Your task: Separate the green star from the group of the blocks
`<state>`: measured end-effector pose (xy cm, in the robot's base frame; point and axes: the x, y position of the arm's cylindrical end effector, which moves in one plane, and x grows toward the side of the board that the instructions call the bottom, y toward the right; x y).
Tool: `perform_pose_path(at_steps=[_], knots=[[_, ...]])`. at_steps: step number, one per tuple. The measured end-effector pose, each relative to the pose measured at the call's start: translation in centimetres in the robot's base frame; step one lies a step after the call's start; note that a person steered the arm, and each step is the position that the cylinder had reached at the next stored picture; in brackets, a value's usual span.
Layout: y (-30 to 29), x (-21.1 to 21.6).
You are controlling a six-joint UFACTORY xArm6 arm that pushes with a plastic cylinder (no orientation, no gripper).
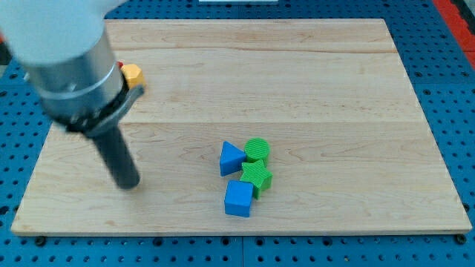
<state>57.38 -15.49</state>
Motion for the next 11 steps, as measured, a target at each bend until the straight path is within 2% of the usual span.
perform_pose_path(at_steps=[1, 3, 5, 7, 9, 10, 11], knots=[[1.2, 4.4], [19.5, 3.0], [19.8, 1.4], [21.2, 4.5], [13.2, 4.2], [11.7, 2.5], [15.9, -2.8]])
